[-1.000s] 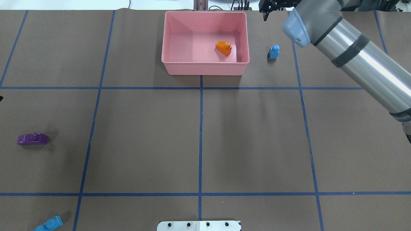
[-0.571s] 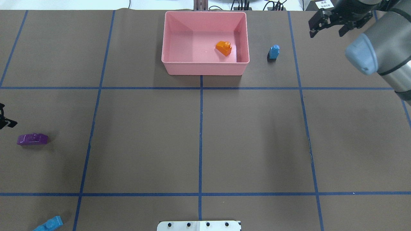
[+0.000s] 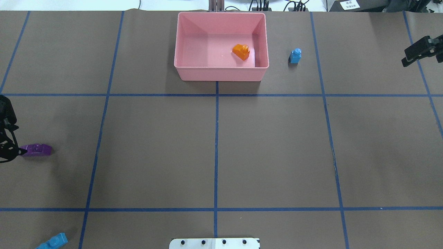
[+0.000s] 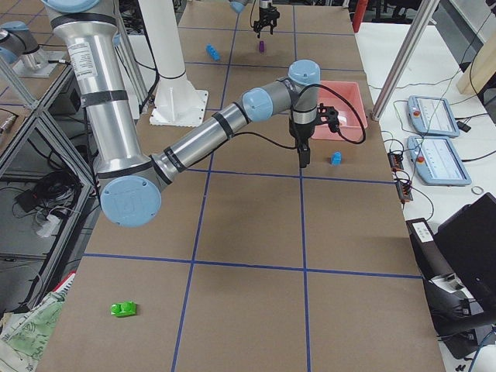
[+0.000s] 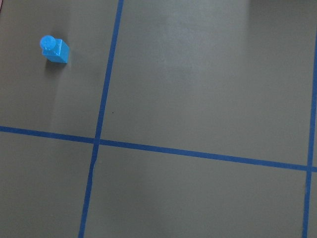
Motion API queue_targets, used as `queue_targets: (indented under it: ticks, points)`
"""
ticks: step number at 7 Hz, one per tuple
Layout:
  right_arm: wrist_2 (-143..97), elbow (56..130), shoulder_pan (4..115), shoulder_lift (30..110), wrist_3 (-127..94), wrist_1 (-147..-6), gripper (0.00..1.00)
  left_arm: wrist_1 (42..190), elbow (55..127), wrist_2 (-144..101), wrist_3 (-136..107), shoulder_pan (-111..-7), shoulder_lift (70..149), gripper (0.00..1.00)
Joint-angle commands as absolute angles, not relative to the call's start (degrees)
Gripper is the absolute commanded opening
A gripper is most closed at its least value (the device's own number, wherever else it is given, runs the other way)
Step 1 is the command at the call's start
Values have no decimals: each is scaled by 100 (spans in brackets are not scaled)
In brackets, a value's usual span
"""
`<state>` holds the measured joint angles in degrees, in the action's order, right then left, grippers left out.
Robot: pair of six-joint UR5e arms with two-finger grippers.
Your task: Put all blocks into box
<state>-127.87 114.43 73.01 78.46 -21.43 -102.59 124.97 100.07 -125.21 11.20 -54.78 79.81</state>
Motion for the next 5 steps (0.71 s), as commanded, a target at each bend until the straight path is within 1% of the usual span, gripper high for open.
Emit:
queue_targets:
  ticks: [1, 5]
  points:
    - [-12841, 11522, 7356, 7963, -2083, -10274, 100, 12533, 9958, -12507, 1239, -5371, 7937, 100]
    - [-12841, 11505, 7356, 7972, -2083, -10274, 100, 12524, 9818, -12472, 1248, -5107, 8024, 100]
